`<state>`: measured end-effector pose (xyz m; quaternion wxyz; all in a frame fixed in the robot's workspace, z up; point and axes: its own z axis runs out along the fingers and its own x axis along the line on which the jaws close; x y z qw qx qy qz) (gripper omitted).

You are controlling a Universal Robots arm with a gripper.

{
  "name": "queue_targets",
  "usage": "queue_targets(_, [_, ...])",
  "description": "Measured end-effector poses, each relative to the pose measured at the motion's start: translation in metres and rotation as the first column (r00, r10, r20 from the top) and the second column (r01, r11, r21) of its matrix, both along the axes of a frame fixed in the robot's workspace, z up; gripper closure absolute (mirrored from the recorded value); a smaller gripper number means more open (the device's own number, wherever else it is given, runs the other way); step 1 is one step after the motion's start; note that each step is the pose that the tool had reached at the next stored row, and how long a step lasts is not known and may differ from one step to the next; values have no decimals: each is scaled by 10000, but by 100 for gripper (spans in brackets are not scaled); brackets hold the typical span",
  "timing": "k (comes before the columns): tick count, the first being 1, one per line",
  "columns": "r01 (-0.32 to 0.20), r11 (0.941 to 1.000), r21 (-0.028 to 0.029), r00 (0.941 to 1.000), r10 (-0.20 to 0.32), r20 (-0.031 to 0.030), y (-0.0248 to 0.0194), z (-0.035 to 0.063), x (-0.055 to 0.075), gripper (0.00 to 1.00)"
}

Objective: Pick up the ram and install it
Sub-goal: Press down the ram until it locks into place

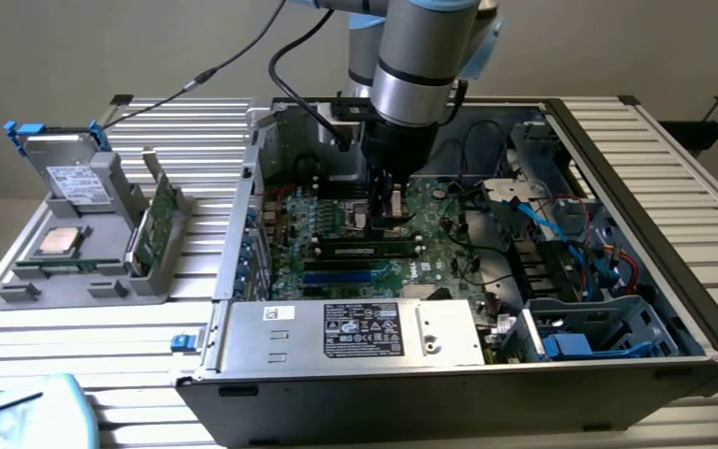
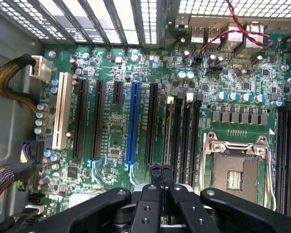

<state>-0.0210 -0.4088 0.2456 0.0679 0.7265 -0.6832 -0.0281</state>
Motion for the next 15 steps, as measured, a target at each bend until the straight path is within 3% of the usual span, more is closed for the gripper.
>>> queue_targets(15, [-1,10000,0,10000,1,0,0,0,0,89])
